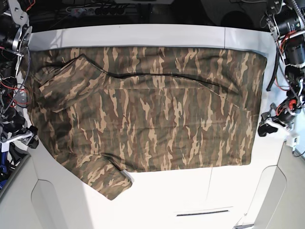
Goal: Fold the T-shirt properly
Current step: 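Release the hem and move both grippers to the shirt's side edge, then grasp the side edge with both grippers and fold it over lengthwise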
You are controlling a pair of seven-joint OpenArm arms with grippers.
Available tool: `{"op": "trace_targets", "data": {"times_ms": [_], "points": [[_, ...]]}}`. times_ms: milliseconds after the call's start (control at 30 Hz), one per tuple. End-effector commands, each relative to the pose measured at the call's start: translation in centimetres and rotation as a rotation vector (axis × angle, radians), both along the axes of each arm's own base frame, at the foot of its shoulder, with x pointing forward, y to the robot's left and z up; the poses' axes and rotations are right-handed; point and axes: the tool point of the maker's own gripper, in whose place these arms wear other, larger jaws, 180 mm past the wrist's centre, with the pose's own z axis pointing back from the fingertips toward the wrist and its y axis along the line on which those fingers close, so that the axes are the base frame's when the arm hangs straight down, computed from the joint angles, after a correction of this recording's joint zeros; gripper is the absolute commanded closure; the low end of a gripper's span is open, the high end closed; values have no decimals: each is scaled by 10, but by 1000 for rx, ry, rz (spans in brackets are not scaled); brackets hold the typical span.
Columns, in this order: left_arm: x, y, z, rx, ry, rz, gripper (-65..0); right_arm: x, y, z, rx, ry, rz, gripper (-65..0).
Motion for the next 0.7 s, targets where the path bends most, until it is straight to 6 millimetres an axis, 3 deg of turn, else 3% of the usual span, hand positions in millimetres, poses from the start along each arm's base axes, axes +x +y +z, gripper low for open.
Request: {"op": "trace_targets", "data": {"times_ms": [0,133,300,500,567,667], "points": [[17,12,22,4,-66,22,-366,15,-11,23,-13,-61,-13,-384],[31,6,10,-46,-45,46,-366,15,7,11,24,-41,10,-384],[45,-11,9,-69,-45,33,-366,22,51,3,77,-51,86,-384],[47,-29,0,-82,-30,9,-363,26,90,-5,137,-52,118,-383],[47,-30,0,-85,-30,9,-319,27,97,-5,148,-60,140,-373],[48,-24,0,-79,-26,35,-220,27,101,-3,143,-66,165,-265]]}}
